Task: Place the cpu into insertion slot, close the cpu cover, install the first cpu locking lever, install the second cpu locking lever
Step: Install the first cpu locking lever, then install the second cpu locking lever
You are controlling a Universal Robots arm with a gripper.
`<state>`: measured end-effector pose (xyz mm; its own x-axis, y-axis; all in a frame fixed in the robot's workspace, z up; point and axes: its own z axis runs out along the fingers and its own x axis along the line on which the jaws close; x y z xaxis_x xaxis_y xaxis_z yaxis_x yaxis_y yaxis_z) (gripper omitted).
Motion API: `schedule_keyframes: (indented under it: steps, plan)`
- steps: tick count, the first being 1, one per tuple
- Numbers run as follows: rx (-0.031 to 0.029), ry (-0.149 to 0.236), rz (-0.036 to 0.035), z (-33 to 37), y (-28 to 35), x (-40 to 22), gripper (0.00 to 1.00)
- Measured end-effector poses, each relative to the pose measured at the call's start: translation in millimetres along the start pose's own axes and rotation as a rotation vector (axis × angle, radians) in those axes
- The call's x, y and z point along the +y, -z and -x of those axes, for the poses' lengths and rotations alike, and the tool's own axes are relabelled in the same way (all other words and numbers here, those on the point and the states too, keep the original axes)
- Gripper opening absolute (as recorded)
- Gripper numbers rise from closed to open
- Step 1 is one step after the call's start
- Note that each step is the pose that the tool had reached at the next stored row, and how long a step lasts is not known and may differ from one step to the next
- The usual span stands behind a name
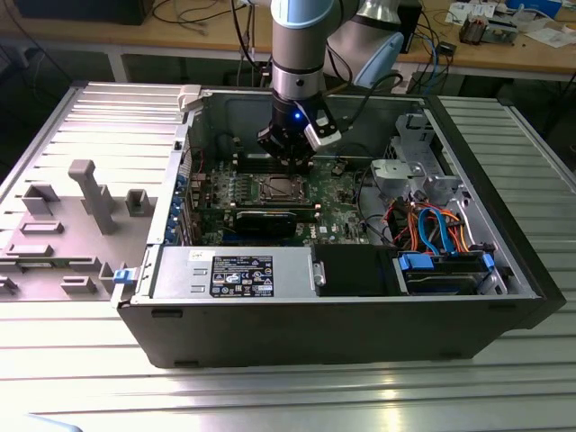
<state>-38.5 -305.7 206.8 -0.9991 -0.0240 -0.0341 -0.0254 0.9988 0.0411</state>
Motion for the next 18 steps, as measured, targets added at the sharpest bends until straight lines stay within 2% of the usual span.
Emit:
schedule_keyframes:
  steps: [9, 18]
  plan:
    - [0.0, 0.0, 0.0001, -0.1, 0.1, -1.7, 0.11]
    - [0.0, 0.0, -0.0002, -0.3, 0.4, -10.9, 0.11]
